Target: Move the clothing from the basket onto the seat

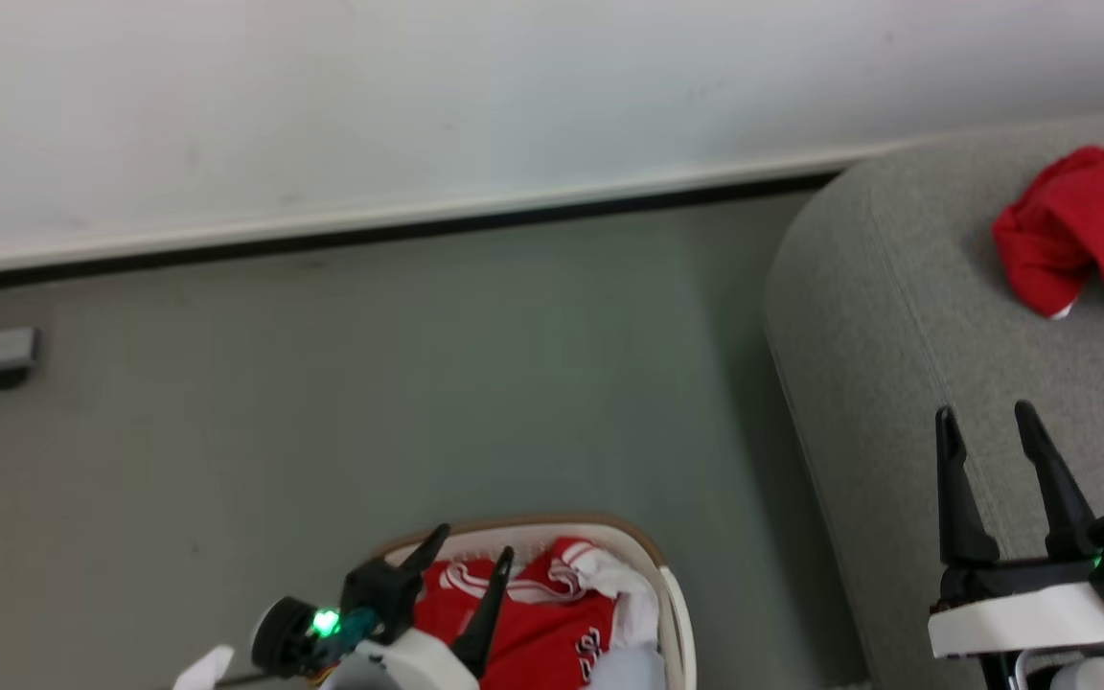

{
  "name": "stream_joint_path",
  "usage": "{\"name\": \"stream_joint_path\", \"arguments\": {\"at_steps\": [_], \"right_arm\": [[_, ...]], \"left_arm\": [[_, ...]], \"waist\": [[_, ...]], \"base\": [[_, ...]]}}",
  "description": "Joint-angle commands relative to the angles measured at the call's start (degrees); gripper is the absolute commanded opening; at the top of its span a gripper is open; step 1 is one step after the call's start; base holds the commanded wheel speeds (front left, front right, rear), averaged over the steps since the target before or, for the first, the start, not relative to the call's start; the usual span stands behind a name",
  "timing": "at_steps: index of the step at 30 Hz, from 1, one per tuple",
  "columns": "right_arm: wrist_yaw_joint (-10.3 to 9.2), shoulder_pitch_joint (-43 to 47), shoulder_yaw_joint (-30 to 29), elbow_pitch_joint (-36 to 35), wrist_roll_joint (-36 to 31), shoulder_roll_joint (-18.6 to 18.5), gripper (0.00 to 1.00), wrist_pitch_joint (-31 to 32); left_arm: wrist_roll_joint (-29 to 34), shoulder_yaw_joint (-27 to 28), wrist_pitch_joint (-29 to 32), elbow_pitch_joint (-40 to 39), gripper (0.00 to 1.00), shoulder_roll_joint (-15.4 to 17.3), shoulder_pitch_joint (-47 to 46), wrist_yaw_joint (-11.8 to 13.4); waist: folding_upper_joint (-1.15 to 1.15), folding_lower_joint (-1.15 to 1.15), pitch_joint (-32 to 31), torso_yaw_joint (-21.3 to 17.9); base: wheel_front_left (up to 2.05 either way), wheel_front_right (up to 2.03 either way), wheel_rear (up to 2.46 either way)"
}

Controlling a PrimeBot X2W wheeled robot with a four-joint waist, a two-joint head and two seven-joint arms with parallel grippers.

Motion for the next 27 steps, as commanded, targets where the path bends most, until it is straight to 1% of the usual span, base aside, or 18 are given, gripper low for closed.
{"name": "stream_joint_path", "arguments": {"at_steps": [1,4,7,11,16,20,23,27], "right_arm": [[-0.14,-1.55,-0.03,-0.85,1.28,-0.19,1.00,-0.16],[-0.14,-3.22,0.13,-1.66,2.10,-0.15,1.00,-0.15],[-0.14,-5.05,0.59,-2.40,3.05,-0.15,1.00,-0.15],[-0.14,-7.60,1.13,-3.89,4.14,-0.19,1.00,-0.15],[-0.14,-9.99,0.60,-5.78,4.97,-0.16,1.00,-0.15],[-0.14,-11.19,0.26,-6.82,5.32,-0.16,1.00,-0.15],[-0.14,-12.07,0.15,-7.89,5.78,-0.16,1.00,-0.16],[-0.14,-12.41,0.17,-8.52,6.28,-0.17,1.00,-0.15]], "left_arm": [[0.55,-1.12,0.83,2.64,1.00,-0.02,-2.53,-0.23],[1.38,-2.95,2.75,8.09,1.00,-0.07,-6.34,-0.33],[1.56,-3.60,4.90,13.81,1.00,0.00,-9.79,-0.40],[1.83,-4.05,6.09,20.32,1.00,0.75,-14.54,-0.48],[2.36,-4.51,6.85,27.13,1.00,1.81,-19.55,-0.43],[3.51,-5.15,7.42,31.82,1.00,2.75,-23.50,0.45],[4.09,-5.47,7.01,34.64,1.00,3.97,-26.34,2.03],[4.31,-5.77,6.59,37.16,1.00,4.00,-28.46,2.68]], "waist": [[0.00,-0.01,6.49,-3.46],[0.00,-0.01,10.45,-4.78],[0.00,-0.01,14.49,-5.95],[0.00,-0.01,19.93,-7.38],[0.00,-0.01,25.78,-8.21],[0.00,-0.01,29.83,-8.23],[0.00,-0.01,32.54,-8.37],[0.00,-0.01,34.21,-8.55]], "base": [[0.00,0.00,0.00],[0.00,0.00,0.00],[0.00,0.00,0.00],[0.00,0.00,0.00],[0.00,0.00,0.00],[0.00,0.00,0.00],[0.00,0.00,0.00],[0.00,0.00,0.00]]}}
